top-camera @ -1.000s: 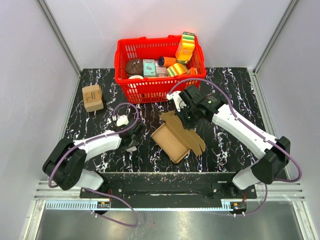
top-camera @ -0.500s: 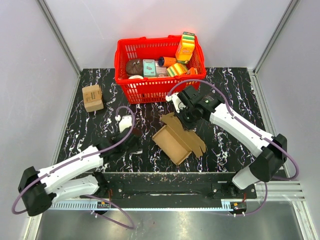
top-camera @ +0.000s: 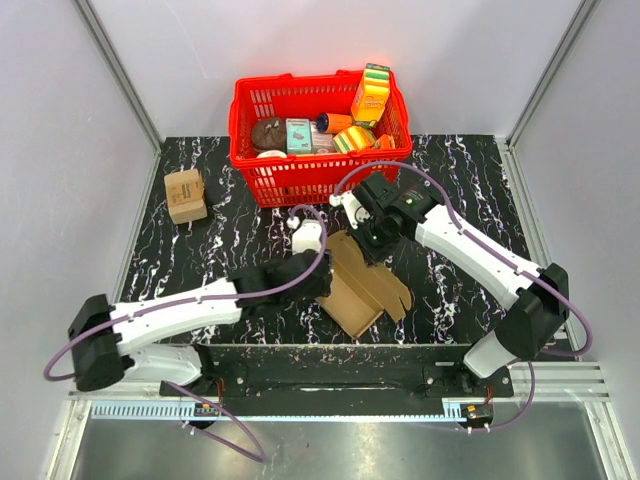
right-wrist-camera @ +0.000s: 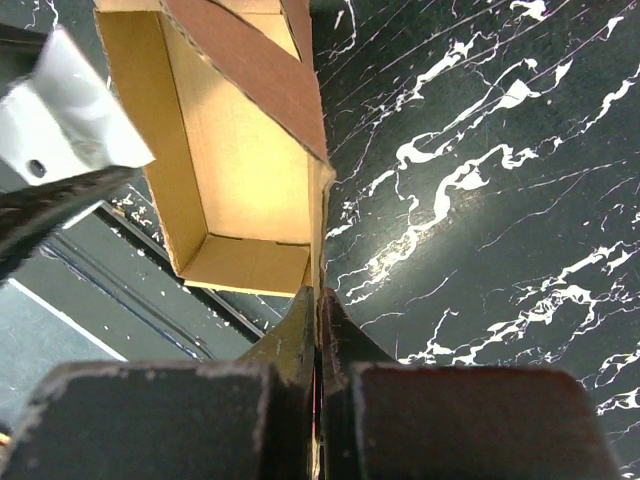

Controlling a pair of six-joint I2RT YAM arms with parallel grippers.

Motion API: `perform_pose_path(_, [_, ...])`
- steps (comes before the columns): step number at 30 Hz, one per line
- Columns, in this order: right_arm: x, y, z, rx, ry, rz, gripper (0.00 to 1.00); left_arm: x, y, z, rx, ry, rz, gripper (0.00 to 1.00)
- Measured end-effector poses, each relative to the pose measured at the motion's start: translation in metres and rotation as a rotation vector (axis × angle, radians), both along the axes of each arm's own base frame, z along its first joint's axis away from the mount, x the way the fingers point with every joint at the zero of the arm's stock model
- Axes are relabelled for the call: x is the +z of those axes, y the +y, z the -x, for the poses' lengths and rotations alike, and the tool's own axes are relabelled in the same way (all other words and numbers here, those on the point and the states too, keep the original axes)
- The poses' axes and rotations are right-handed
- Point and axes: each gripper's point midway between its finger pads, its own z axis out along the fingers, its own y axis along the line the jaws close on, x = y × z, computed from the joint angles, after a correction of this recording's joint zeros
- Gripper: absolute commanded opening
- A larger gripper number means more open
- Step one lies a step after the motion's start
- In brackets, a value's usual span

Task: Fold the paper box

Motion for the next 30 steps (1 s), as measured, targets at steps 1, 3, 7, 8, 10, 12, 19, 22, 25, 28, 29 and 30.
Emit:
perform_pose_path(1, [0.000, 0.000, 0.000, 0.000, 0.004, 0.002, 0.00, -0.003, -0.004, -0.002, -0.004, -0.003, -0.009, 0.54])
perform_pose_path(3, [-0.001, -0.001, 0.001, -0.001, 0.009, 0.005, 0.00, -0.009, -0.011, -0.006, -0.016, -0.009, -0.028, 0.60])
perform_pose_path(7, [-0.001, -0.002, 0.003, -0.002, 0.018, 0.012, 0.00, -0.017, -0.019, -0.011, -0.029, -0.018, -0.044, 0.66])
perform_pose_path(8, [-0.001, -0.003, 0.004, -0.003, 0.020, 0.013, 0.00, -0.017, -0.021, -0.012, -0.031, -0.021, -0.039, 0.68])
perform_pose_path(10, [-0.001, -0.003, 0.004, -0.005, 0.022, 0.013, 0.00, -0.016, -0.026, -0.014, -0.038, -0.030, -0.025, 0.70])
perform_pose_path(12, [-0.001, -0.003, 0.004, -0.006, 0.022, 0.013, 0.00, -0.012, -0.029, -0.015, -0.042, -0.038, -0.007, 0.71])
perform_pose_path(19, [-0.002, -0.003, 0.004, -0.006, 0.023, 0.014, 0.00, 0.002, -0.019, -0.010, -0.062, -0.086, 0.047, 0.72])
perform_pose_path(22, [-0.002, -0.003, 0.004, 0.000, 0.026, 0.014, 0.00, 0.017, 0.002, -0.007, -0.068, -0.132, 0.090, 0.78])
perform_pose_path(25, [-0.004, -0.001, 0.007, 0.021, 0.039, 0.008, 0.00, 0.033, 0.028, -0.010, -0.066, -0.208, 0.179, 0.81])
perform_pose_path(28, [-0.007, 0.000, 0.011, 0.050, 0.063, 0.009, 0.00, 0.043, 0.055, -0.013, -0.075, -0.308, 0.260, 0.83])
perform_pose_path(29, [-0.008, 0.000, 0.013, 0.058, 0.072, 0.011, 0.00, 0.044, 0.061, -0.013, -0.089, -0.336, 0.272, 0.84])
perform_pose_path(30, [-0.009, 0.000, 0.015, 0.068, 0.083, 0.010, 0.00, 0.048, 0.064, -0.012, -0.114, -0.366, 0.277, 0.84])
